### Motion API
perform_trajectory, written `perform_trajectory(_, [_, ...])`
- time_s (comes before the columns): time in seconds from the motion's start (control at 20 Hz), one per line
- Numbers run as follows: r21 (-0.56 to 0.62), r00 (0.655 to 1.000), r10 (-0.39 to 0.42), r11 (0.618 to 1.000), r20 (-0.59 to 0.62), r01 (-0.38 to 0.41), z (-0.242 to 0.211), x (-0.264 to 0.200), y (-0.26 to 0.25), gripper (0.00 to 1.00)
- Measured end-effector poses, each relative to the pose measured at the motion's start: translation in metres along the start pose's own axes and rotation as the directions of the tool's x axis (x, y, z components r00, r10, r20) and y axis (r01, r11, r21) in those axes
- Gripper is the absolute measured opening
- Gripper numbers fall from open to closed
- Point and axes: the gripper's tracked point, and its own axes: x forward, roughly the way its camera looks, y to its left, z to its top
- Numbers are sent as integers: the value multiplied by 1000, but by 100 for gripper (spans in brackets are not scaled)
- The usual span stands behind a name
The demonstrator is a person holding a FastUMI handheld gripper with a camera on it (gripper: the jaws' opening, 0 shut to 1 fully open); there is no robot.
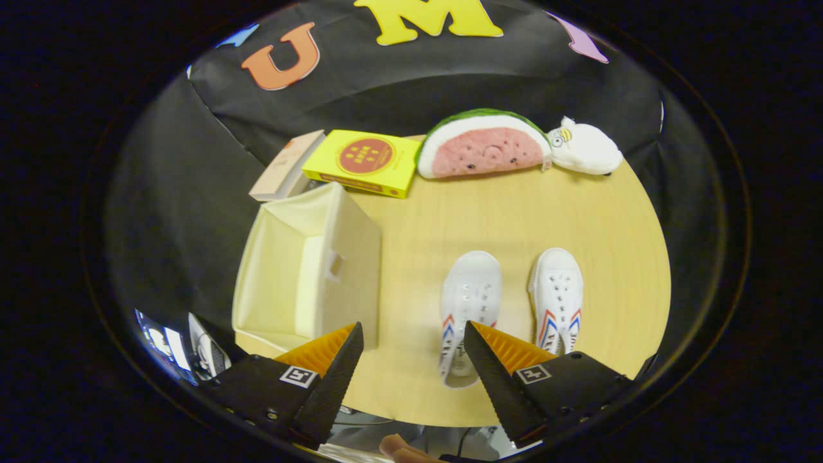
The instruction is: Open the storage box then place both shoes into the box .Put the left shoe in first, then the right shoe, with the right side of both shoes facing outward in a uniform manner.
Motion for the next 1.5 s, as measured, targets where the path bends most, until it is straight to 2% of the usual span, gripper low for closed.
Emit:
perform_trajectory(0.2, [-17, 994, -67, 998, -84, 65, -27, 43, -55, 96])
perform_trajectory(0.4, [-55, 981, -99, 994, -165, 91, -49, 77, -80, 95])
perform_trajectory(0.5, [-59, 973, -132, 991, -188, 123, -48, 89, -87, 87])
perform_trajectory(0.65, [-65, 964, -149, 988, -219, 138, -49, 104, -93, 83])
perform_trajectory(0.7, [-55, 964, -124, 992, -235, 114, -52, 109, -88, 74])
perform_trajectory(0.8, [-30, 969, -51, 999, -242, 45, -52, 115, -74, 42])
perform_trajectory(0.9, [7, 973, -28, 1000, -228, 30, -53, 116, -73, 10])
perform_trajectory(0.95, [37, 973, -6, 999, -232, 15, -53, 116, -73, 10])
perform_trajectory(1.0, [70, 970, 20, 998, -241, -3, -54, 115, -71, 1])
perform_trajectory(1.3, [151, 958, 162, 980, -235, -129, -61, 99, -70, 1])
perform_trajectory(1.5, [165, 958, 211, 970, -192, -180, -69, 74, -71, 1])
